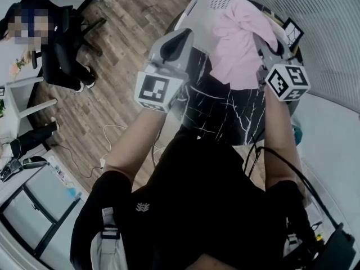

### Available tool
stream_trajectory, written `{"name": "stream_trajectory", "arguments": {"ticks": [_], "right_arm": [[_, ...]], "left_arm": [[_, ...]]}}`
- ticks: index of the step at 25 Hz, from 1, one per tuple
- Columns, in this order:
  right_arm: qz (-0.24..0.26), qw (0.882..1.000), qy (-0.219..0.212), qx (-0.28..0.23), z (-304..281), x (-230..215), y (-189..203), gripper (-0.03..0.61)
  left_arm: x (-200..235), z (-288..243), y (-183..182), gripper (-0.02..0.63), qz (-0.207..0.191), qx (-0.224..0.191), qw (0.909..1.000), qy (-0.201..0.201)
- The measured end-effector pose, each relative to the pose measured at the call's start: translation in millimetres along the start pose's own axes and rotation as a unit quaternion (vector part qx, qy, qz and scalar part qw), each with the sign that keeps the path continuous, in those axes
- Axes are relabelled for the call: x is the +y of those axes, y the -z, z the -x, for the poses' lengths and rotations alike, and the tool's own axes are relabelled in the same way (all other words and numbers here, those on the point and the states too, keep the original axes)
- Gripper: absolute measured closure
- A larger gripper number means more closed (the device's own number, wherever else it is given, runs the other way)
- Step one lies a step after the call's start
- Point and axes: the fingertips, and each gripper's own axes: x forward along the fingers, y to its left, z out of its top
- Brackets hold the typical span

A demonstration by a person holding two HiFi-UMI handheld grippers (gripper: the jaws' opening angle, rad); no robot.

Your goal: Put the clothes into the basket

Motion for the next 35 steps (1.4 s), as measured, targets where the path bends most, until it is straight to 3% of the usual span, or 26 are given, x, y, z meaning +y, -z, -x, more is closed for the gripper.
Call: {"name": "stream_trajectory", "arguments": {"ticks": [11, 26, 35], "right_arm": [[-0.012, 1.000, 0.016, 0.018, -16.6, -15.4, 23.5, 0.489], [-0.018, 0.997, 0.044, 0.062, -26.2, -32.4, 44.6, 0.482], [-0.013, 0.998, 0.029, 0.051, -26.0, -22.9, 41.0, 0.480]], "left_arm": [[5.1, -3.2, 29.1, 0.607, 0.024, 0.024, 0.9994, -0.006], [8.9, 3.9, 42.1, 0.607, 0.035, 0.040, 0.9985, -0.016], [6.3, 3.4, 38.1, 0.607, 0.030, 0.037, 0.9988, -0.014]]}}
